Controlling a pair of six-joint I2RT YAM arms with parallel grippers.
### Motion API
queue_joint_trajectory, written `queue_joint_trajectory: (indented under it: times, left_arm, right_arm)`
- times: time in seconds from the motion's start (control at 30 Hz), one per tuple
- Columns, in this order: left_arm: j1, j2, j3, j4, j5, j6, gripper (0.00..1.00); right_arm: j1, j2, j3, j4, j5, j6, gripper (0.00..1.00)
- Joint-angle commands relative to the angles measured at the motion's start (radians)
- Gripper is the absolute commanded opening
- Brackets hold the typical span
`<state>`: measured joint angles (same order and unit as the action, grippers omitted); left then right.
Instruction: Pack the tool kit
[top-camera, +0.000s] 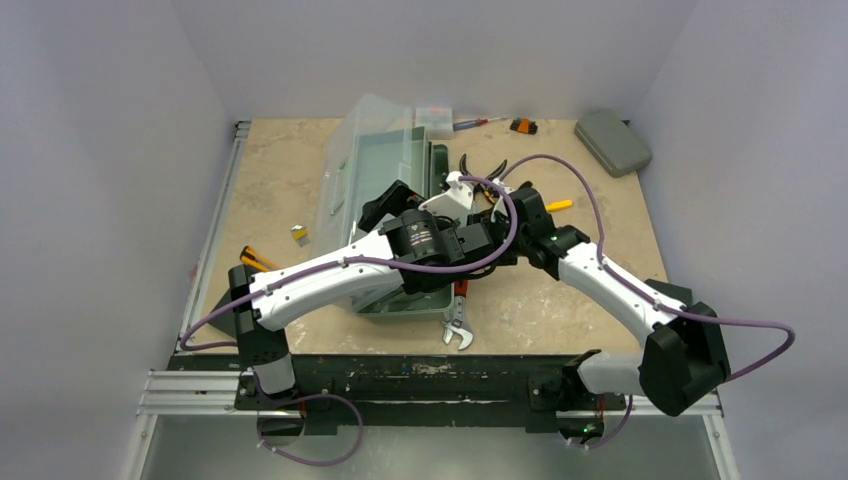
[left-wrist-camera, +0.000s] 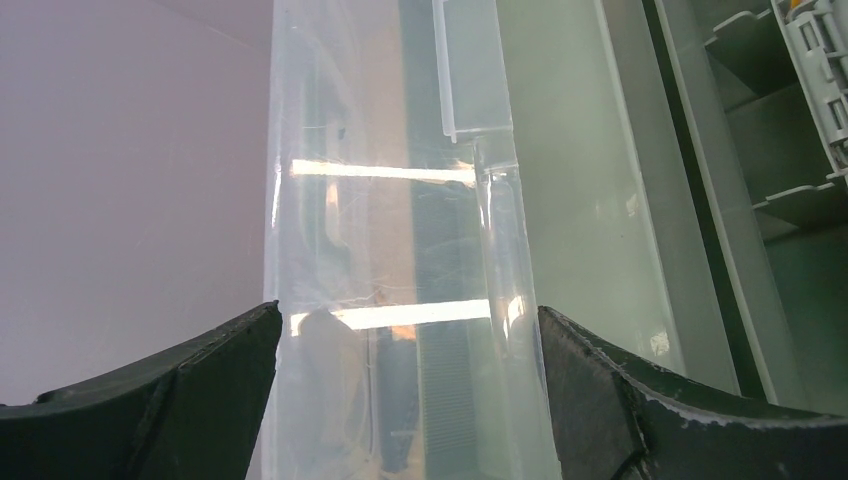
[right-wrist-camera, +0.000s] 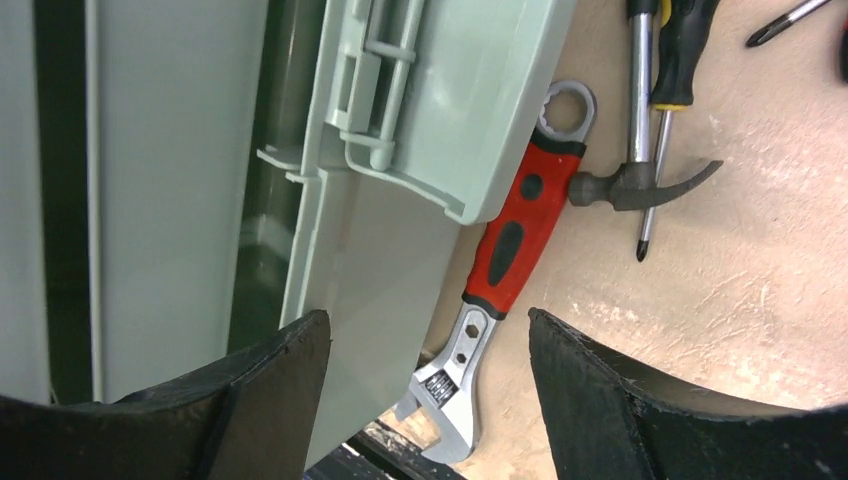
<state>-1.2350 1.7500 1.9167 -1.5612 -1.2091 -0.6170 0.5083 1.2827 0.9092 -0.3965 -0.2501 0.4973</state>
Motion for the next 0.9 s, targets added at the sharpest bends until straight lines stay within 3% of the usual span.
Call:
queue_joint_trajectory:
  times: [0.0,0.33,0.5,0.87]
  left_arm:
    - [0.005,-0.02,0.052,-0.23,-0.067,0.008,0.92]
    - [0.005,-0.015,0.066,-0.229,-0.063,0.014,0.92]
    - [0.005,-0.014,0.068,-0.229,-0.061,0.013,0.92]
    - [0.004,-0.023,0.064,-0.229,-0.064,0.013,0.92]
  right_arm:
    - [0.03,0.002,-0.022,0.077,-0.006,0.019,0.71]
    - [0.033,-0.079,0.0,0.048,0.101,0.024,0.72]
    - [0.034,-0.107,0.027,0.055,0.073,0.024,0.72]
    - [0.092,-0.005,0.009,0.103,0.035,0.024,0.71]
